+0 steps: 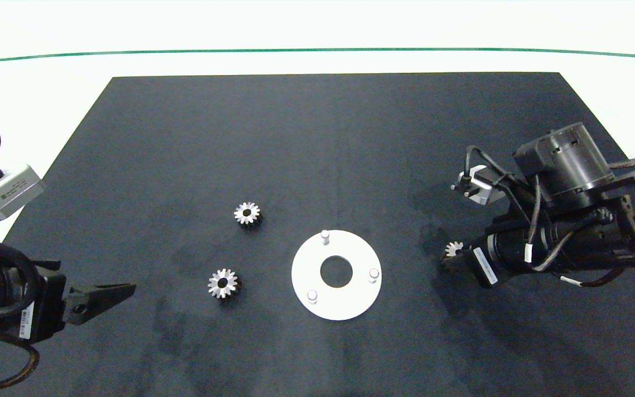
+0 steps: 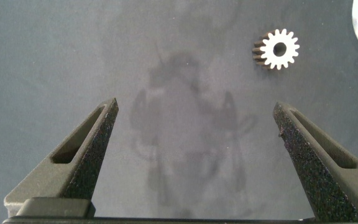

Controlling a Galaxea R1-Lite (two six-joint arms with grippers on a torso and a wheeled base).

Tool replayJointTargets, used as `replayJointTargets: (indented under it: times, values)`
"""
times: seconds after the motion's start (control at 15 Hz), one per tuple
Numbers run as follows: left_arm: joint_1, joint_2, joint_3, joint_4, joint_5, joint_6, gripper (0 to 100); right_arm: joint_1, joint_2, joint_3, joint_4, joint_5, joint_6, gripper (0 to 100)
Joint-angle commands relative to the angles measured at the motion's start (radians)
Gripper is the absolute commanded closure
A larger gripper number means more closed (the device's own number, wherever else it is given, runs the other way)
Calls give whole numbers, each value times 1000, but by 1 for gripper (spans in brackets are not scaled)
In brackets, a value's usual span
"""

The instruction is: Install three planetary gears onto the carrier pins

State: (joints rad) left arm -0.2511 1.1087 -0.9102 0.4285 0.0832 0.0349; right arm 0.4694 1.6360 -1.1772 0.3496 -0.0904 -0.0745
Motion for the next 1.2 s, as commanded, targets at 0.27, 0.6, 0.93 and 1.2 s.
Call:
replayJointTargets:
  times: [0.27,0.6,0.93,1.2]
  values:
    - [-1,2,1,3,1,0,0,112,-25,-165,135,-25,2,72]
    - [-1,2,1,3,1,0,0,109,-33,-160,137,-31,4,72]
    - [-1,2,2,3,1,0,0,107,-28,-156,137,-31,5,0]
    - [-1,2,2,3,1,0,0,84,-25,-148,135,-31,4,0]
